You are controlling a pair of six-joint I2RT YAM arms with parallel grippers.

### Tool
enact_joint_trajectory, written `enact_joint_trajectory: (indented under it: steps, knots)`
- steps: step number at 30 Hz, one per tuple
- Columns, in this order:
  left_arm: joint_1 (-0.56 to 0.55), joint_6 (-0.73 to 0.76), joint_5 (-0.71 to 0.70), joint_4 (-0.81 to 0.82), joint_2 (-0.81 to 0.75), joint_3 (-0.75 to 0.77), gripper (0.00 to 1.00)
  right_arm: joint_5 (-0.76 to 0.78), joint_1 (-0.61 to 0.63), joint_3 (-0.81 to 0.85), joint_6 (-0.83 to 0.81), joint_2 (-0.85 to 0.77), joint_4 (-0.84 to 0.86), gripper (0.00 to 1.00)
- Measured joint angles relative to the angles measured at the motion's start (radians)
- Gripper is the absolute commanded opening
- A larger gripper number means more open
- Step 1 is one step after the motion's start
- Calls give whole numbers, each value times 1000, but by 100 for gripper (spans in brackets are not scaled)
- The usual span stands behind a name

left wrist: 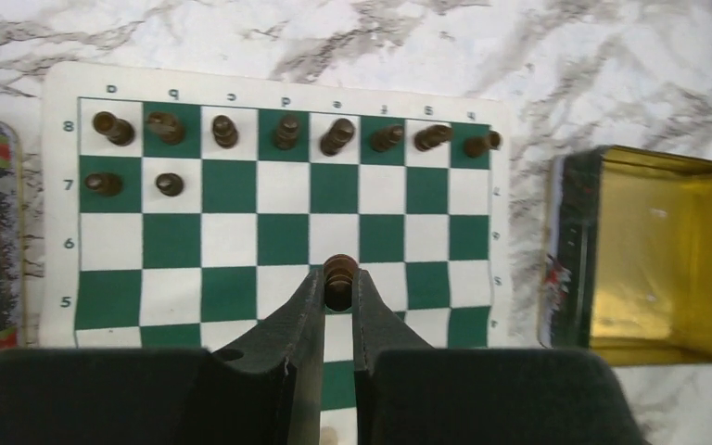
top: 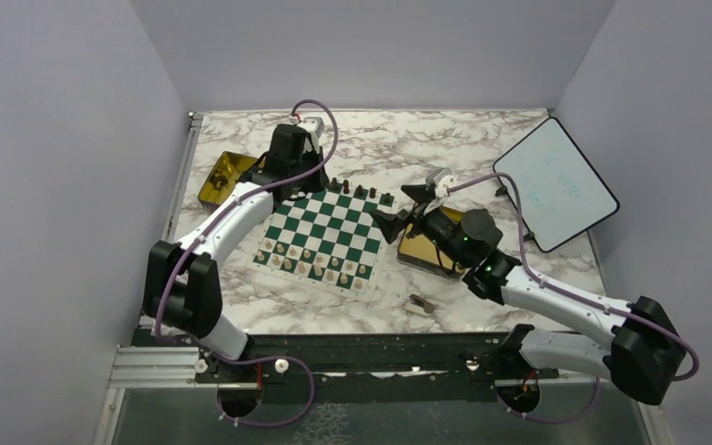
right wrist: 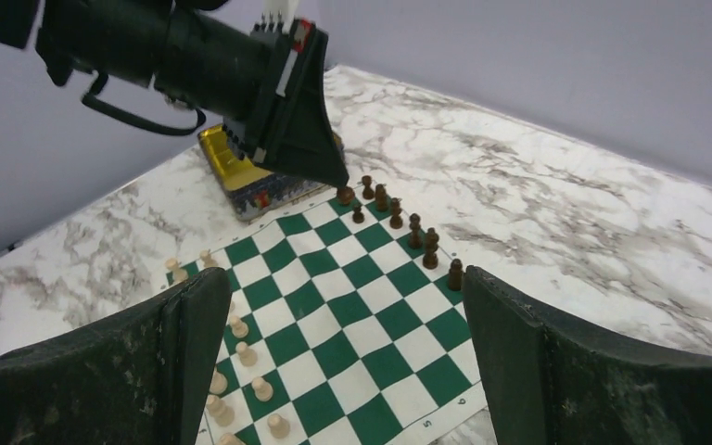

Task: Set up the chess pieces on the board
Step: Place the chess piece on the chessboard.

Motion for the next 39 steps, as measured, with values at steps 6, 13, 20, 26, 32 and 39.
enact_joint_trajectory:
  steps: [6,13,20,26,32,39]
  knots:
    - [-6,17,-147,-14,138,77,12,109,0,-27,-11,-114,-54,100]
    - [-6,23,-226,0,246,91,12,229,0,-38,-11,-155,-126,100]
    - [-6,39,-264,43,312,91,12,286,0,-38,-11,-189,-154,100]
    - [-6,41,-274,84,350,91,12,286,0,-38,-12,-191,-157,100]
    - [-5,41,-281,106,369,91,12,286,0,-38,-13,-192,-161,100]
    - [4,41,-281,133,383,85,12,286,0,-38,-16,-200,-171,100]
